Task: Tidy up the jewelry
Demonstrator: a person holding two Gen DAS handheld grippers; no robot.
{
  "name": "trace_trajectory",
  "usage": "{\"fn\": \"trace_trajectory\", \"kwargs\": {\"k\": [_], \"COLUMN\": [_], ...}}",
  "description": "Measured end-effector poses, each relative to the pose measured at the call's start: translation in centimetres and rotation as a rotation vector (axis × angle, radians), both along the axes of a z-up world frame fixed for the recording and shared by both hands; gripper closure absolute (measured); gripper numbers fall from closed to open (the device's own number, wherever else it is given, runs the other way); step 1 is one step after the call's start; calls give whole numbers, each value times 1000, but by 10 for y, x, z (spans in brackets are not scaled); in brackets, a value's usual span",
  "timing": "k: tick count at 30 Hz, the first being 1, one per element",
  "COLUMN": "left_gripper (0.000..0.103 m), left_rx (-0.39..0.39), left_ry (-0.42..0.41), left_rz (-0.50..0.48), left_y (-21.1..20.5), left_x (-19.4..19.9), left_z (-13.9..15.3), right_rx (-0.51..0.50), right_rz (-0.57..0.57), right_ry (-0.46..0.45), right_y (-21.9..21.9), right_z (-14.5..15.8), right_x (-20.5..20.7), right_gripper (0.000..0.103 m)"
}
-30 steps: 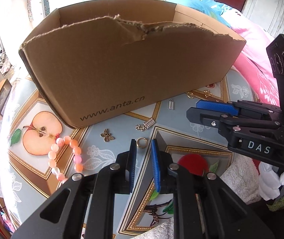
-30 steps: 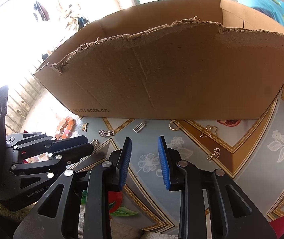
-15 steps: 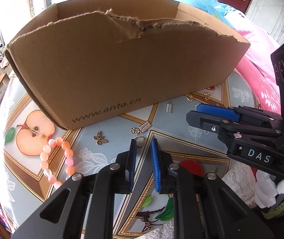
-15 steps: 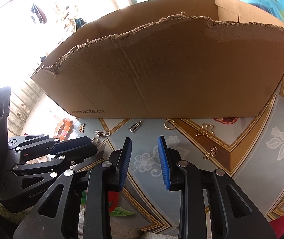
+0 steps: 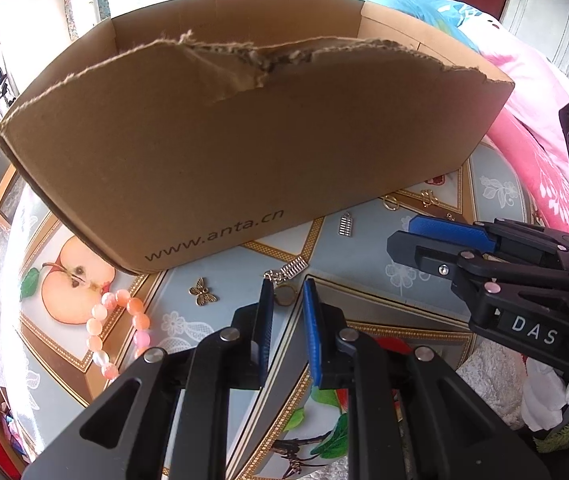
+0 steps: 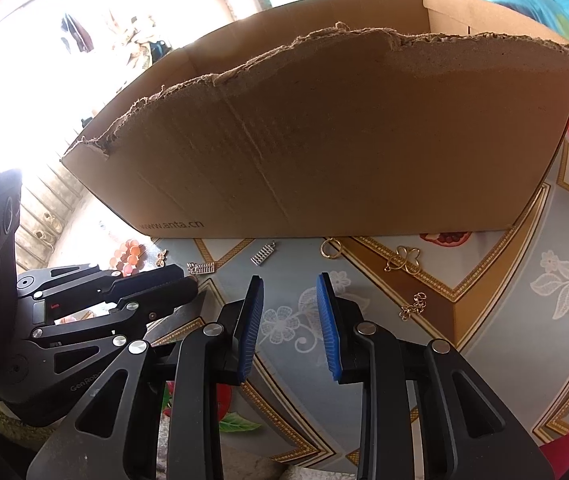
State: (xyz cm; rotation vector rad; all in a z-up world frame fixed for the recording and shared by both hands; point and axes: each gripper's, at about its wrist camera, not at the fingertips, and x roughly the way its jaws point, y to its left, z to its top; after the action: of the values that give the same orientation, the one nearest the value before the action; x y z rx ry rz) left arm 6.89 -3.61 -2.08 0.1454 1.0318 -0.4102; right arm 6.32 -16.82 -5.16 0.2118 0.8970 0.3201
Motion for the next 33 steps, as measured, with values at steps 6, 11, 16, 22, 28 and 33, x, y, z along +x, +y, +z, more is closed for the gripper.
{"fn": "trace_trajectory", "kwargs": {"k": [6,11,16,22,28,33], "left_gripper": [89,89,91,91,91,91], "left_rx": [35,61,54,17,13,8], "left_ry": [-34,-69,-83,-79,-119,-141], "left_rz": [-9,-21,-25,-23,13,57], "left_y": [-11,-15,-16,-1,23,40], "left_x": [-1,-4,-6,-11,-15,-16], "left_z": [-3,-4,-5,-4,6,13], "right_rx": [-7,-18,-34,-57,-73,-93], "right_rz": [-5,-10,-8,1,62,152], "right_ry": [-7,-15,-30,-57,-85,-120], "right_y": [-1,1,4,10,31,58], "right_z": [1,2,6,12,16,17], "right_x": [-1,-3,-8,-12,-10,-10], "right_gripper": [76,76,76,76,76,76]}}
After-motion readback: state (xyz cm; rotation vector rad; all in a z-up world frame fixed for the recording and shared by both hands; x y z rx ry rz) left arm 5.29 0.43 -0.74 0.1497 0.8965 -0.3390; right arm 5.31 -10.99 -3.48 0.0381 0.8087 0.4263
